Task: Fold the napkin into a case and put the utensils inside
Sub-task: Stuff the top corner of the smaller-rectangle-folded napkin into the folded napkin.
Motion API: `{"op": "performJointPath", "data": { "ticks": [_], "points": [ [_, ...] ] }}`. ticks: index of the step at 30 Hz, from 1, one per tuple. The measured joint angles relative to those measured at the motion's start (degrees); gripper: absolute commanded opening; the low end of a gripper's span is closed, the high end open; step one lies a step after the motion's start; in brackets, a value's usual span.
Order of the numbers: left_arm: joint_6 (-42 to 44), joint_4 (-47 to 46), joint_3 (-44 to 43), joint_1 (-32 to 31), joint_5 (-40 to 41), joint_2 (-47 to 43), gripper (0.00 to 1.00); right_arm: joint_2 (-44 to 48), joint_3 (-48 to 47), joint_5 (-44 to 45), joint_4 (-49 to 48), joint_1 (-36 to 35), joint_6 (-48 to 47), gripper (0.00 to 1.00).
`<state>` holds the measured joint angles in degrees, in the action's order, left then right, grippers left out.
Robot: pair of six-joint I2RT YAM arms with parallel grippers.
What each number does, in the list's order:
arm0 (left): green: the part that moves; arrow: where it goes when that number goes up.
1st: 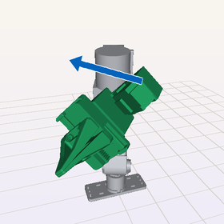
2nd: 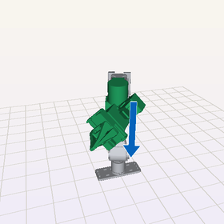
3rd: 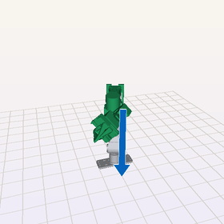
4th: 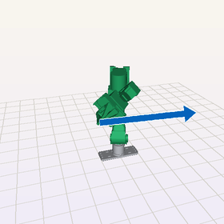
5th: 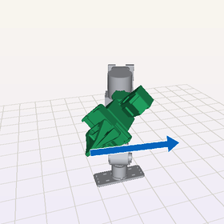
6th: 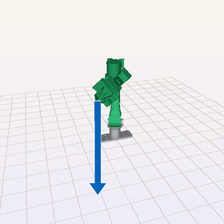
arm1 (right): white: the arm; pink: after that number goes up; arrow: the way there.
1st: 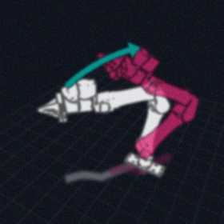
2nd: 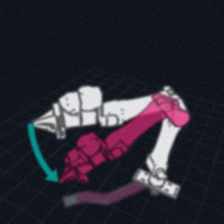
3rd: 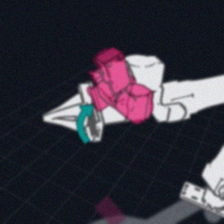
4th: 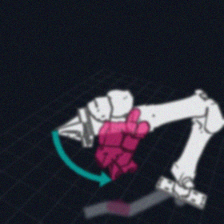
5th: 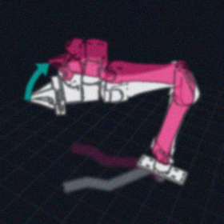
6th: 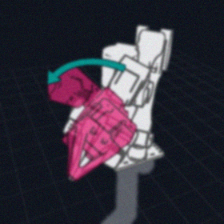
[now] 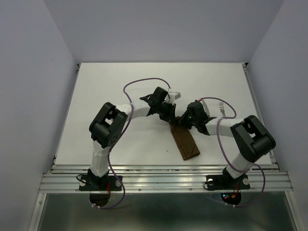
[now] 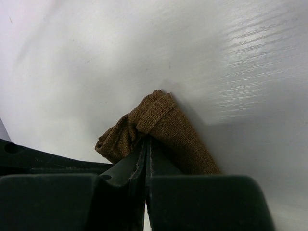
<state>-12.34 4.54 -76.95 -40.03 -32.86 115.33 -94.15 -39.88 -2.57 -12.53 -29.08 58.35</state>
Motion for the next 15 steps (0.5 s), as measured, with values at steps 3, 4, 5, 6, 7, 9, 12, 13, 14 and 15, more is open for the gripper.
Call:
{"op": "performJointPath", "data": {
  "ticks": [3, 4, 5, 6, 7, 9, 12, 13, 14, 15],
  "points": [
    [-0.13, -0.02, 0.09, 0.61, -0.83, -0.02, 0.0, 0.63, 0.0, -1.64, 0.22, 0.13, -0.42, 0.03],
    [-0.15, -0.02, 0.11, 1.07, -1.53, -0.02, 0.0, 1.16, 0.0, -1.79, 0.5, 0.13, -0.61, 0.03],
    [-0.15, -0.02, 0.11, 1.22, -1.84, -0.02, 0.0, 2.01, 0.02, -1.81, 0.61, 0.13, -0.81, 0.03],
    [-0.15, -0.02, 0.11, 1.46, -2.38, -0.02, 0.0, 2.58, 0.07, -1.81, 0.61, 0.13, -1.01, 0.04],
    [-0.15, -0.02, 0.11, 1.81, -2.78, -0.02, 0.0, 3.63, 0.35, -1.79, 0.52, 0.13, -1.14, 0.03],
    [-0.15, -0.02, 0.11, 2.32, -3.43, -0.02, 0.0, 6.51, 1.42, -1.77, 0.26, 0.13, -1.11, 0.04],
    [-0.13, -0.13, 0.33, 2.32, -3.93, -0.02, 0.0, 9.46, 3.1, -1.38, -0.35, 0.13, -1.09, 0.03],
    [-0.13, -0.13, 0.46, 2.27, -4.04, -0.02, 0.0, 10.23, 3.85, -1.14, -0.55, 0.13, -1.09, 0.03],
    [-0.13, -0.11, 0.57, 2.27, -4.22, -0.02, 0.0, 10.51, 4.42, -0.96, -0.68, 0.15, -1.07, 0.03],
    [-0.13, -0.11, 0.7, 2.27, -4.28, -0.02, 0.0, 10.45, 4.85, -0.87, -0.79, 0.17, -1.09, 0.03]
  ]
}}
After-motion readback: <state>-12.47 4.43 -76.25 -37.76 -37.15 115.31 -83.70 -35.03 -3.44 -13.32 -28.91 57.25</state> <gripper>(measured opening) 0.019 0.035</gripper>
